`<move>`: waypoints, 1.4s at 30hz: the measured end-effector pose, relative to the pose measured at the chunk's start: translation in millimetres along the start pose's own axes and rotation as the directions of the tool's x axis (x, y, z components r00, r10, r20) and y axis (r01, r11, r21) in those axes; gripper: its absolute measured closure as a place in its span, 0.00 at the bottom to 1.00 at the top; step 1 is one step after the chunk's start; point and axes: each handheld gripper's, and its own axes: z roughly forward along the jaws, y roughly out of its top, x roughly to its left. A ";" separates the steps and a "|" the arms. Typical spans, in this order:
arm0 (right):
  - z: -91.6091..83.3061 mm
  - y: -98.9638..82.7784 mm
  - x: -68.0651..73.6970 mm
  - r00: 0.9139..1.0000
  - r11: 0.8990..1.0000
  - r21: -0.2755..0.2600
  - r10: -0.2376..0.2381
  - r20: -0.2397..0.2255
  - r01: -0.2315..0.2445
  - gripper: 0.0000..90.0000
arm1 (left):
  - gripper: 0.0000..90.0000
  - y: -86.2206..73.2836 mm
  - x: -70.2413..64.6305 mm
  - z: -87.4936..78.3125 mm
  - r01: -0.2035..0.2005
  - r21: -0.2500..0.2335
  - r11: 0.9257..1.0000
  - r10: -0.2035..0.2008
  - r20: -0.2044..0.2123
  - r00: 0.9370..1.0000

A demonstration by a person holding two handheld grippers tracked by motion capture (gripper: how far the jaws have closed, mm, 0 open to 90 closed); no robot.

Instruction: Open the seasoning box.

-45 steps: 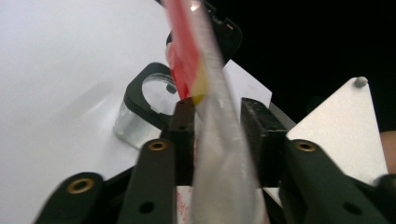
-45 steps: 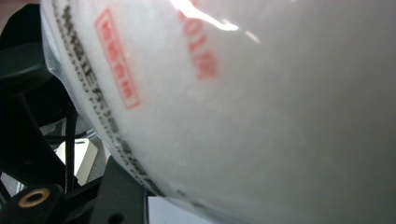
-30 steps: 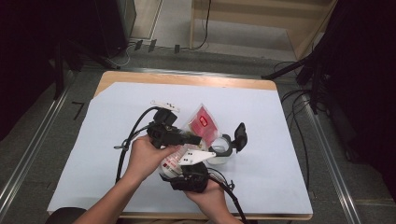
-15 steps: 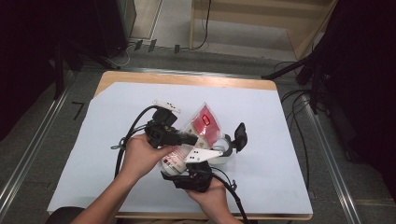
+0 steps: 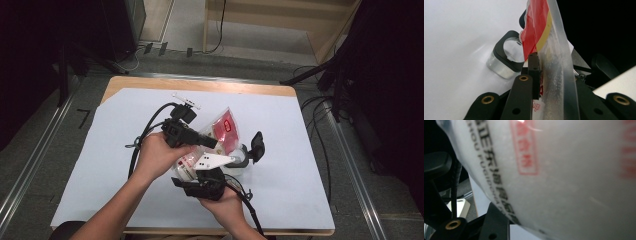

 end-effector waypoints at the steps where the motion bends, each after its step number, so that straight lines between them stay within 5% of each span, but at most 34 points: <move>1: -0.5 1.3 0.2 1.000 1.000 0.001 -0.002 -0.002 0.002 0.66 | 0.93 2.4 0.0 0.1 0.006 0.012 1.000 -0.006 0.006 1.000; 5: -1.0 3.4 -0.2 1.000 1.000 -0.006 -0.001 -0.002 0.001 0.66 | 0.92 8.4 0.6 1.7 0.021 0.036 0.999 -0.021 0.013 1.000; 11: -0.7 -0.1 -1.4 1.000 1.000 -0.006 -0.001 -0.018 0.001 0.68 | 0.86 2.1 -4.3 3.9 -0.030 0.004 1.000 0.030 -0.007 1.000; 22: 3.9 -8.0 -2.9 0.987 0.991 -0.007 0.136 -0.087 -0.137 0.69 | 0.74 -8.0 -1.9 -2.4 0.004 -0.013 1.000 -0.004 0.005 1.000; 29: 3.2 -7.7 -1.0 0.989 0.994 -0.013 0.106 -0.098 -0.108 0.68 | 0.91 -15.8 2.0 -6.1 -0.001 -0.029 1.000 0.000 -0.027 1.000; 35: 5.4 -3.1 3.1 0.997 0.999 0.006 0.047 -0.068 -0.047 0.67 | 0.94 -13.7 -1.7 -3.8 -0.019 -0.058 0.998 0.017 -0.042 0.999; 42: 2.2 0.8 2.6 0.997 0.999 0.000 0.048 -0.061 -0.049 0.69 | 0.92 -9.9 -5.3 -1.0 -0.044 -0.079 0.996 0.040 -0.055 0.998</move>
